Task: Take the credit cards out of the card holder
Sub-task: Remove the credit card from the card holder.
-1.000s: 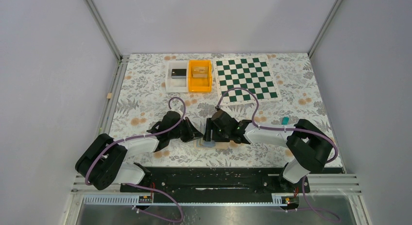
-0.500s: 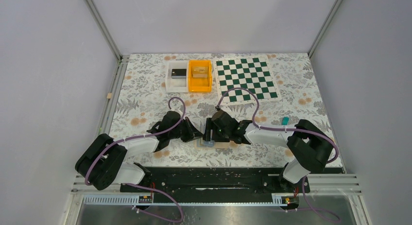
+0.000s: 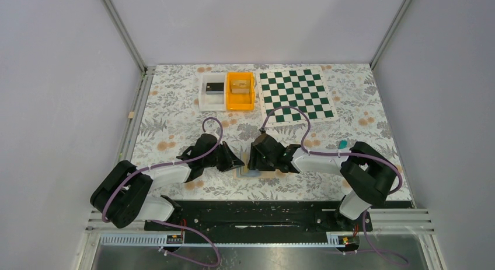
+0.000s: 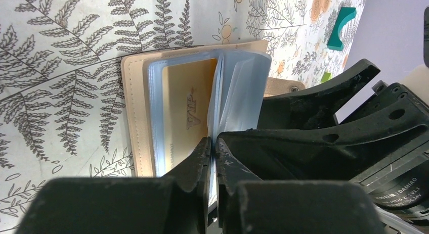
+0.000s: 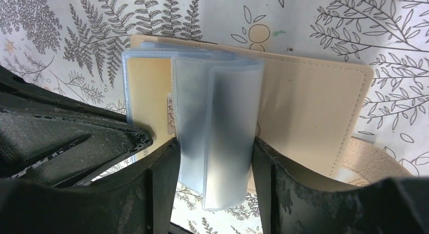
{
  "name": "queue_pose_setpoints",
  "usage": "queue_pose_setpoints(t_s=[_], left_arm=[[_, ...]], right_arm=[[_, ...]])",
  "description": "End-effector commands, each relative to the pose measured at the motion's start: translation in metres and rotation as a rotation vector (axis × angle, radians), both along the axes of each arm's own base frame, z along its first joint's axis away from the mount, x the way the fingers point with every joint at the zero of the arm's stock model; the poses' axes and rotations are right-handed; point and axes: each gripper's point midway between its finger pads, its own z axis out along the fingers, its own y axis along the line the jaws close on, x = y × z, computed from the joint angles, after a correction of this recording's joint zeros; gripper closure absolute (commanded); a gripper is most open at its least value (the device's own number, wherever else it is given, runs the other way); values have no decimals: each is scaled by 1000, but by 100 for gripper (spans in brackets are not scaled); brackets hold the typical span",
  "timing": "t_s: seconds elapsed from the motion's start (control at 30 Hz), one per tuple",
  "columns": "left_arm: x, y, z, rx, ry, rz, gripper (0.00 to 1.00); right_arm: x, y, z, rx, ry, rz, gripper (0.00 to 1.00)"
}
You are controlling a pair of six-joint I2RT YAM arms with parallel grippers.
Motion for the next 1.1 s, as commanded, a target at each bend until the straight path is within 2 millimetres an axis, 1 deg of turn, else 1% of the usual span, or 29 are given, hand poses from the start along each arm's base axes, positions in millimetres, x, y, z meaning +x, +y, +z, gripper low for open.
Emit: queue_pose_setpoints(t_s=[0.0, 0.03, 0.07, 0.17, 0.27, 0.37, 0.43, 0.5, 0.57, 0.63, 0.67, 0.73, 0.8, 0.93, 1.0, 1.03, 1.07], left_arm=[[9, -17, 27, -83, -80, -35, 98], [9, -17, 27, -83, -80, -36, 100], [9, -17, 26, -82, -80, -37, 100], [8, -15, 23, -66, -73, -37, 100], [7, -13, 20, -55, -65, -36, 100], [6, -11, 16, -41, -59, -33, 100], [5, -10, 15, -34, -58, -32, 100], [5, -10, 14, -32, -58, -36, 100], [4, -9, 13, -30, -58, -37, 100], [4, -10, 14, -32, -59, -40, 100], [4, -10, 14, -33, -59, -40, 100], [4, -11, 16, -34, -62, -42, 100], [4, -11, 16, -34, -63, -42, 100], [3, -11, 14, -32, -59, -44, 100], [3, -11, 14, -32, -60, -45, 100], [2, -11, 14, -30, -59, -46, 100], [2, -11, 13, -26, -58, -44, 100]], right_arm=[[2, -8, -4, -53, -23, -26, 41], [3, -11, -4, -62, -28, -30, 41], [4, -15, -3, -79, -39, -35, 41], [10, -35, 1, -154, -79, -66, 38], [10, -61, 2, -240, -96, -101, 38], [9, -82, 4, -289, -98, -132, 38], [9, -90, 14, -300, -117, -139, 39], [9, -92, 32, -284, -140, -140, 40], [9, -86, 54, -222, -160, -136, 42], [9, -74, 77, -134, -174, -122, 45], [8, -67, 83, -97, -170, -108, 45], [6, -45, 101, 18, -175, -58, 48], [5, -20, 112, 148, -191, -13, 53], [7, 6, 112, 240, -186, 35, 62], [7, 15, 103, 236, -159, 55, 64], [10, 22, 101, 253, -157, 63, 64], [12, 26, 95, 253, -143, 65, 64]])
